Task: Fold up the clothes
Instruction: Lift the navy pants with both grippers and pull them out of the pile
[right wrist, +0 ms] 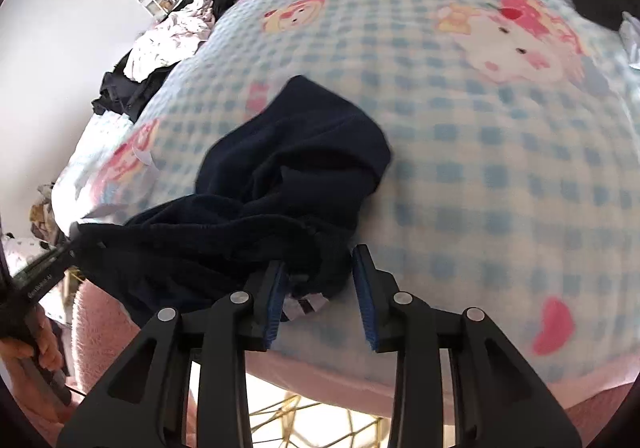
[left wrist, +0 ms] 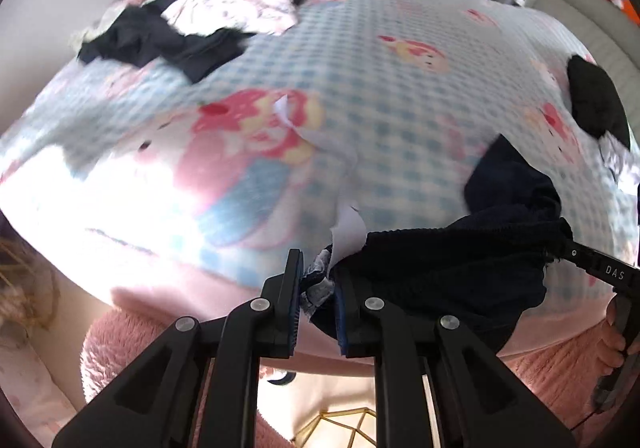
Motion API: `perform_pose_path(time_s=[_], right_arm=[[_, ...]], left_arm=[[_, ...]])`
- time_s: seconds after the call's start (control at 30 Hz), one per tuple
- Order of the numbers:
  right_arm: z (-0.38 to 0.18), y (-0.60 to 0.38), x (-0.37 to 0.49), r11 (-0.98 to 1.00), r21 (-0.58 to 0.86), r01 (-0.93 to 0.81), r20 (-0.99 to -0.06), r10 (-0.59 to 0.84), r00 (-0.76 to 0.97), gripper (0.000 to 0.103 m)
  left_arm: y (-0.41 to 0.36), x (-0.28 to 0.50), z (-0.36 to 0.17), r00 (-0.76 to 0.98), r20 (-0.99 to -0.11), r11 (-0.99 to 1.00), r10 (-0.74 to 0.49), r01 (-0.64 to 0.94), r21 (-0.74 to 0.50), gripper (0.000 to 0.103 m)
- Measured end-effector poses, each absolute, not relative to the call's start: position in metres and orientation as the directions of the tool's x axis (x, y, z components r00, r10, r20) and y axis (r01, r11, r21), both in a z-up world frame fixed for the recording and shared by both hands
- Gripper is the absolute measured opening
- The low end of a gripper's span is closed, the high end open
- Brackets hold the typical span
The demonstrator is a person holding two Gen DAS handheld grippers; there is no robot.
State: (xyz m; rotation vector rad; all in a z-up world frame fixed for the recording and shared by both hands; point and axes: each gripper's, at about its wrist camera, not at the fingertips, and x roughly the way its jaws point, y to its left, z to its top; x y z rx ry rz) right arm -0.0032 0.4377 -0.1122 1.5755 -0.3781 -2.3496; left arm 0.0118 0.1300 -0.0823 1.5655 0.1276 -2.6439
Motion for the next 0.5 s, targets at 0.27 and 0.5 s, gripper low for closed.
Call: perform_pose_path(time_s=[0.27, 0.5], right_arm=[[-0.139, 0.415, -0.029, -0.938, 0.336, 0.082, -0.886, -0.344, -0.312, 0.017], [-0.067, 0.425, -0.007, -0.98, 0.147, 0.131, -0.838, -0.194, -0.51, 0.008]], left_arm=[[0.129, 0.007, -0.107, -0.431, -0.888, -0.971, 0.161, 0.092, -0.221, 0.027], [0.14, -0.004, -0.115, -0.394, -0.89, -0.955, 0.229, 0.086, -0.284, 0.016]])
